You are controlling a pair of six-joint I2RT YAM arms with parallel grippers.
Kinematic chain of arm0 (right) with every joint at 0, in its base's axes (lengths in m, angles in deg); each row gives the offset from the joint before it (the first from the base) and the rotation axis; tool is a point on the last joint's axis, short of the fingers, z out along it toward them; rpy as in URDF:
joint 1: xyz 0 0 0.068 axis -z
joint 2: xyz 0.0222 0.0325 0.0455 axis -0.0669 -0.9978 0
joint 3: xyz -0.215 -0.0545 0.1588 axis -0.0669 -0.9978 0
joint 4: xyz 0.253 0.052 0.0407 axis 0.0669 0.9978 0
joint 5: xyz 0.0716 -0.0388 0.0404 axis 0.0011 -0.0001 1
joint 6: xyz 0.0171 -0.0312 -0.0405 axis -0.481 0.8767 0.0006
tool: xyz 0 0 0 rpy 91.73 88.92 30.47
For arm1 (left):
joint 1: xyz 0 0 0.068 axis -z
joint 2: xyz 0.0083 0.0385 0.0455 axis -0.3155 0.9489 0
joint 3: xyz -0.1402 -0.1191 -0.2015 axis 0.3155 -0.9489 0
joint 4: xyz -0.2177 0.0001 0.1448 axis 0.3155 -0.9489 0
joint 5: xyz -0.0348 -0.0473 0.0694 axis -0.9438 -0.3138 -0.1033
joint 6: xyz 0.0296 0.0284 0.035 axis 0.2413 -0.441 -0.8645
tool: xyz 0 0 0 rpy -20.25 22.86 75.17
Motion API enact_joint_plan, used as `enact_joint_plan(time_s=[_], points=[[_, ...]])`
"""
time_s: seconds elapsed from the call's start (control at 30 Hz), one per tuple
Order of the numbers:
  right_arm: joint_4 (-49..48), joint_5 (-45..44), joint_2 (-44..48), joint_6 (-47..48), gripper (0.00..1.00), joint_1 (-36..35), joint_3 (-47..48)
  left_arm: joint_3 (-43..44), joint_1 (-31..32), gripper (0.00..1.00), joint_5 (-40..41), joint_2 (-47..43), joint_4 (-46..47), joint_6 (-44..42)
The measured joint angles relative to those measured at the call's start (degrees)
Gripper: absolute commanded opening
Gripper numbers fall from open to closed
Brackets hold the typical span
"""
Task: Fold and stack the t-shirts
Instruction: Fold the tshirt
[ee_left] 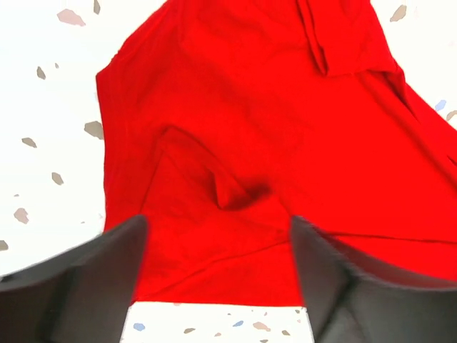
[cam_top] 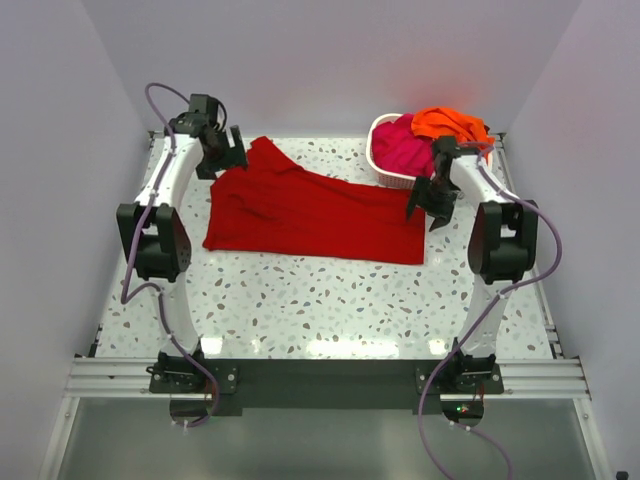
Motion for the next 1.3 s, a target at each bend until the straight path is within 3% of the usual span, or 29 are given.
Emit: enact_joint_plan(time_s=[0.07, 0.23, 0.5, 0.7, 0.97, 1.3], points=[[-0.15, -0.17, 0.0, 0.22, 0.8, 0.46, 0.02, -0.39, -0.31, 0.93, -0.11, -0.35, 0.79, -0.59], [-1.9, -0.87, 2.03, 0.68, 0.81, 1.14, -4.61, -12.28, -2.75, 0.97, -0.31, -7.41, 4.96, -0.85], [-4.7, 1.7, 7.23, 0.39, 0.8, 1.09, -18.43, -31.32, -9.18, 0.88, 0.22, -17.33, 8.31, -1.07], [-7.26, 3.21, 8.11, 0.2, 0.8, 1.09, -22.01, -37.05, -9.01, 0.73, 0.22, -17.88, 9.38, -1.95], [-9.09, 3.8, 10.62, 0.17, 0.79, 1.09, -24.94, -43.25, -9.01, 0.63, -0.15, -23.21, 11.96, -3.91], [-9.92, 3.85, 10.69, 0.17, 0.79, 1.09, -25.16, -47.67, -9.01, 0.58, -0.92, -24.44, 13.6, -7.19]])
